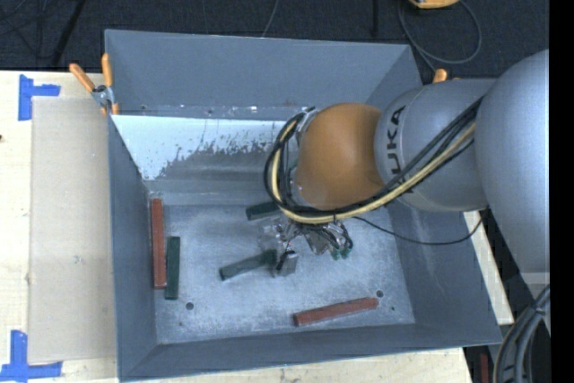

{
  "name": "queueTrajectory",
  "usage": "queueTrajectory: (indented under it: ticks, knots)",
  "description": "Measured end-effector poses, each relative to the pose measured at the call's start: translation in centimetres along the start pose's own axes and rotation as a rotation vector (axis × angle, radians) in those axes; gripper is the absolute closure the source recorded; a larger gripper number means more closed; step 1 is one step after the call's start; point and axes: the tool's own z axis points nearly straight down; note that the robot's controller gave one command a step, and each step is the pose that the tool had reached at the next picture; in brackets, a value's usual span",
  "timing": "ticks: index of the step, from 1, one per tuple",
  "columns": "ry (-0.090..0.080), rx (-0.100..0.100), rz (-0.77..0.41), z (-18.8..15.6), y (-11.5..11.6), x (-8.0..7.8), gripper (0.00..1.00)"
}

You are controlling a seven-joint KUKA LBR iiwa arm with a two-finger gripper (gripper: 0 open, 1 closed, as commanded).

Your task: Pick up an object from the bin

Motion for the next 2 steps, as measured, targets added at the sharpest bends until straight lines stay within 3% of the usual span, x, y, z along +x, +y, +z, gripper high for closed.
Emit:
queueTrajectory:
  ticks: [1, 2]
  knots:
    - [-0.009, 0.002, -0.124, -13.94, 2.12, -0.91, 1.00]
    - [0.000, 0.000, -0.120, -13.42, 2.10, -0.73, 0.00]
